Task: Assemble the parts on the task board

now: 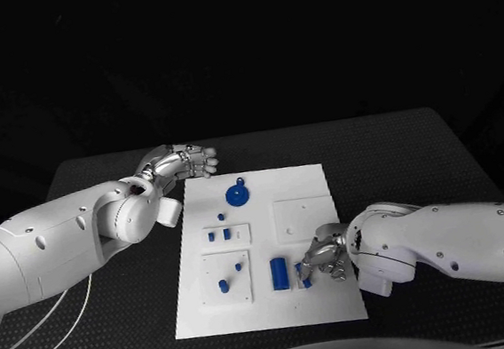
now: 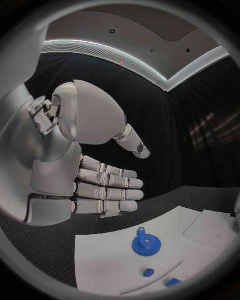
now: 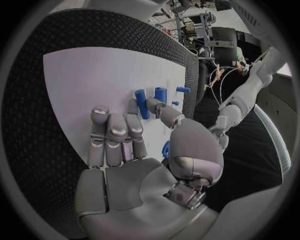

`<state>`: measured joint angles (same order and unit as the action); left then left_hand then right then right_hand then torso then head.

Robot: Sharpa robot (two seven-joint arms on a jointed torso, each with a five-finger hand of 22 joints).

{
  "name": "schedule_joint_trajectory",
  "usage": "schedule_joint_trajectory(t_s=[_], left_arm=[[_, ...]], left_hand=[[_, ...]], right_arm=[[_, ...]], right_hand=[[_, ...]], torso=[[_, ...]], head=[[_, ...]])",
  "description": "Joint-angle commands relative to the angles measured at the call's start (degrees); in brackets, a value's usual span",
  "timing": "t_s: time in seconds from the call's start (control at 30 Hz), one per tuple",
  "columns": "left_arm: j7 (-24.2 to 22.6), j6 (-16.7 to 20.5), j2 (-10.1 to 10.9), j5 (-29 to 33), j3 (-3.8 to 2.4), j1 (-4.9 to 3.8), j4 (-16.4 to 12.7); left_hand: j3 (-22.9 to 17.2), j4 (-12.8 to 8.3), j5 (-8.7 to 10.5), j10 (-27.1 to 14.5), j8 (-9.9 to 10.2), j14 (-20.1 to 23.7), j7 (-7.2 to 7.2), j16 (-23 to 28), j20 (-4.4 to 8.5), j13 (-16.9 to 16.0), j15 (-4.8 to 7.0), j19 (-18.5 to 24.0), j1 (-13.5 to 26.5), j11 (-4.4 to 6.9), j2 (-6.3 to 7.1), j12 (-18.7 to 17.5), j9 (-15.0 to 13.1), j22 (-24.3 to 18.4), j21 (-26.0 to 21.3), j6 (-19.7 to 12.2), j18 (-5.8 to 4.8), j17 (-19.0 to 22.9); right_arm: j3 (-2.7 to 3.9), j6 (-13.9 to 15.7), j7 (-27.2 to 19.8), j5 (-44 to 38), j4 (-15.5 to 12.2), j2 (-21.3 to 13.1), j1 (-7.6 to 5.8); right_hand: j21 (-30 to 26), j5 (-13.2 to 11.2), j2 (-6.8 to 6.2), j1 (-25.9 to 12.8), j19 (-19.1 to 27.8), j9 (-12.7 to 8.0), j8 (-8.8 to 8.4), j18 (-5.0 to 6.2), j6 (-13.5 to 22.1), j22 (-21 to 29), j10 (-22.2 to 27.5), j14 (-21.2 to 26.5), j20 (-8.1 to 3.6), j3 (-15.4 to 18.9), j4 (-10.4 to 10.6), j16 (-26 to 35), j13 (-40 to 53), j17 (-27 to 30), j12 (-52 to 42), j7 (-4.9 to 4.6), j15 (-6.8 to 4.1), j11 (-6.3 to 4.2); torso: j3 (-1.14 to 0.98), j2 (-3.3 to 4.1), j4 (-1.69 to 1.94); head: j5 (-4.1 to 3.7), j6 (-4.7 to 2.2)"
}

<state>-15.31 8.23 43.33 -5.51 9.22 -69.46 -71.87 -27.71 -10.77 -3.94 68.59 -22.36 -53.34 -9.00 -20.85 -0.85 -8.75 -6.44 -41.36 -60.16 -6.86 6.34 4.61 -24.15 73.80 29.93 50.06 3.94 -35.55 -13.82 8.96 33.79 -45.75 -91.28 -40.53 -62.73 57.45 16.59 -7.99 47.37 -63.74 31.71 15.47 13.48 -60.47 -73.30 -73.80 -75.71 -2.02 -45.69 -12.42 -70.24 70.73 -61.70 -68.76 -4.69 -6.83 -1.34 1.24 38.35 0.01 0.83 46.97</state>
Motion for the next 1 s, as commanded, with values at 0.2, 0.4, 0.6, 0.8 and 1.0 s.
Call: schedule_joint_trajectory(t_s=[0.2,0.4,0.6,0.8,1.0], left_arm=[[-0.3,-0.8,0.0,-0.4,-0.03,-0.06,-0.2],[-0.2,-0.9,0.1,-0.4,-0.03,-0.06,-0.2],[-0.2,-0.9,0.1,-0.4,-0.03,-0.06,-0.2],[-0.2,-0.9,0.2,-0.4,-0.03,-0.06,-0.2],[-0.2,-1.0,0.2,-0.4,-0.03,-0.06,-0.2]], left_hand=[[0.3,-0.1,0.22,0.1,-0.3,0.0,0.22,0.2,-0.28,0.1,-0.46,0.1,0.4,-0.02,-0.06,-0.3,0.1,0.1,-0.3,-0.1,0.58,-0.1],[0.3,-0.1,0.22,0.1,-0.3,0.0,0.21,0.3,-0.28,0.1,-0.47,0.1,0.4,-0.03,-0.06,-0.3,0.1,0.1,-0.4,-0.1,0.58,-0.1],[0.3,0.0,0.22,0.1,-0.3,0.0,0.2,0.3,-0.29,0.1,-0.48,0.1,0.4,-0.04,-0.07,-0.3,0.1,0.1,-0.4,-0.1,0.58,-0.2],[0.3,0.0,0.22,0.1,-0.3,0.0,0.2,0.3,-0.3,0.1,-0.48,0.1,0.4,-0.04,-0.07,-0.3,0.2,0.1,-0.4,-0.1,0.58,-0.2],[0.4,0.0,0.22,0.1,-0.3,0.0,0.2,0.4,-0.3,0.1,-0.49,0.1,0.5,-0.05,-0.06,-0.3,0.2,0.1,-0.4,-0.2,0.58,-0.2]], right_arm=[[-0.03,0.1,-1.6,-0.5,0.0,0.6,0.47],[-0.02,-0.2,-2.0,-0.6,-0.2,0.7,0.52],[-0.02,-0.3,-2.1,-0.5,-0.2,0.7,0.52],[-0.02,-0.4,-2.6,-0.4,-0.6,0.6,0.52],[-0.02,-0.7,-2.6,-0.8,-0.9,0.4,0.52]], right_hand=[[0.2,-0.8,-0.22,-0.9,-0.3,-0.1,-0.13,1.52,0.1,0.2,0.0,0.2,-0.02,1.1,0.3,0.0,0.1,0.1,0.3,-0.39,-0.46,0.03],[0.2,-1.9,-0.69,-1.4,-0.3,-0.2,-0.11,1.52,0.1,0.2,0.0,0.2,-0.06,2.0,0.6,0.0,0.1,0.1,0.3,-0.35,-0.5,-0.01],[0.2,-2.3,-0.67,-1.9,-0.3,-0.3,-0.08,1.52,0.1,0.3,0.0,0.2,-0.07,2.5,1.2,0.0,0.2,0.1,0.3,-0.33,-0.53,-0.03],[0.1,-2.9,-0.43,-2.7,-0.3,-0.3,-0.01,1.52,0.0,0.4,-0.1,0.2,-0.09,2.8,1.8,0.0,0.3,0.1,0.2,-0.26,-0.59,-0.1],[0.1,-4.2,-1.65,-3.7,-0.3,-0.4,0.08,1.52,-0.3,0.5,-0.2,0.2,-0.14,3.0,2.7,0.0,0.3,0.1,0.2,-0.13,-0.69,-0.18]], torso=[[-0.07,0.05,0.01],[-0.05,0.02,-0.04],[-0.05,0.0,-0.07],[-0.07,0.04,-0.04],[-0.03,0.0,-0.05]], head=[[0.25,-0.1],[0.45,0.01],[0.53,0.02],[0.49,0.03],[0.5,0.09]])
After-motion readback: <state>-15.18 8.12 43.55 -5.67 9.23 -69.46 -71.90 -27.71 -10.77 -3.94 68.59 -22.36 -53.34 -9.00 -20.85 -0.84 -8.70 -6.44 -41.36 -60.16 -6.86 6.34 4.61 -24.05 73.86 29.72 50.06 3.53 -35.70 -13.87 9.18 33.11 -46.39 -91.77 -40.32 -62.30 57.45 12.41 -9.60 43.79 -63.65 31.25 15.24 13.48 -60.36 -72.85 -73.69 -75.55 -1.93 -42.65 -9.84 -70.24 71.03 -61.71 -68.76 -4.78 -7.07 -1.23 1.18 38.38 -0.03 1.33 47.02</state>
